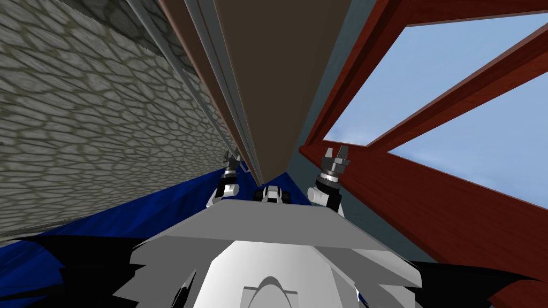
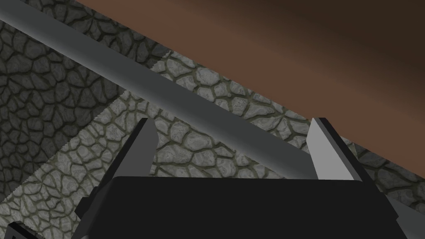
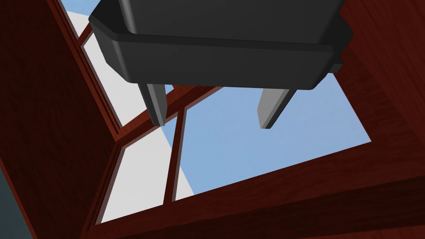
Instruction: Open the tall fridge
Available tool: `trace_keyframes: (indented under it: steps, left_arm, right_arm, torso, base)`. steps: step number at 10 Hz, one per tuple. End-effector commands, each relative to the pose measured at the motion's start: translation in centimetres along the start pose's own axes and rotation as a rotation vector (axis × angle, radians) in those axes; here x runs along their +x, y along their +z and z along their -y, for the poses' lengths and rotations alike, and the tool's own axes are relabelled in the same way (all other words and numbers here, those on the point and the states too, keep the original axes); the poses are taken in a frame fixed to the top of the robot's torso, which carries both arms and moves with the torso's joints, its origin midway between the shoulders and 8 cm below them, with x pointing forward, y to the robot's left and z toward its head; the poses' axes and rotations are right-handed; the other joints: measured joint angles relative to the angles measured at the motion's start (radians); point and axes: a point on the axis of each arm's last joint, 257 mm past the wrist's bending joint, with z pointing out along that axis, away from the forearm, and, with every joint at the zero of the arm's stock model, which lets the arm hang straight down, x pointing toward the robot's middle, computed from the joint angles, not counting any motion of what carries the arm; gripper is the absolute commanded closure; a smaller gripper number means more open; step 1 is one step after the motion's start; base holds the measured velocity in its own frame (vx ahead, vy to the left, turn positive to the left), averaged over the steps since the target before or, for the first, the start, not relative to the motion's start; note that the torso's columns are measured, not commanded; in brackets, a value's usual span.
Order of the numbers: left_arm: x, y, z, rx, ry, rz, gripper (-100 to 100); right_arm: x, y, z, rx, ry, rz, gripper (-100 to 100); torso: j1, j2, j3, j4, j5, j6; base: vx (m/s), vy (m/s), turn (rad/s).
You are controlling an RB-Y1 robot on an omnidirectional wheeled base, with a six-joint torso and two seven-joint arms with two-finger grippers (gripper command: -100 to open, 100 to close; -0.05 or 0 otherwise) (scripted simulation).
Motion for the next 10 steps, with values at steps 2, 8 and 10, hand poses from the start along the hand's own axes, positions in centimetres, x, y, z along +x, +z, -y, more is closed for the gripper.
trace_keyframes:
  steps: [2, 8, 10]
  left_arm:
    - [-1.6, -0.5, -1.5, -0.035, 0.008, 0.016, -100]
    - [-3.5, -1.3, -3.5, -0.072, -0.001, 0.052, -100]
    - [-4.1, -1.5, -4.1, -0.081, -0.005, 0.063, -100]
  right_arm:
    - [0.0, 0.0, 0.0, 0.0, 0.0, 0.0, 0]
    - [0.0, 0.0, 0.0, 0.0, 0.0, 0.0, 0]
    - [0.0, 0.0, 0.0, 0.0, 0.0, 0.0, 0]
  torso:
    - [0.002, -0.004, -0.002, -0.005, 0.003, 0.0]
    - [0.004, -0.007, -0.003, -0.007, 0.005, 0.0]
    - [0.006, -0.009, -0.004, -0.009, 0.007, 0.0]
  base:
    - [0.016, -0.019, 0.02]
    - [0.01, -0.016, 0.024]
    - [0.007, -0.018, 0.028]
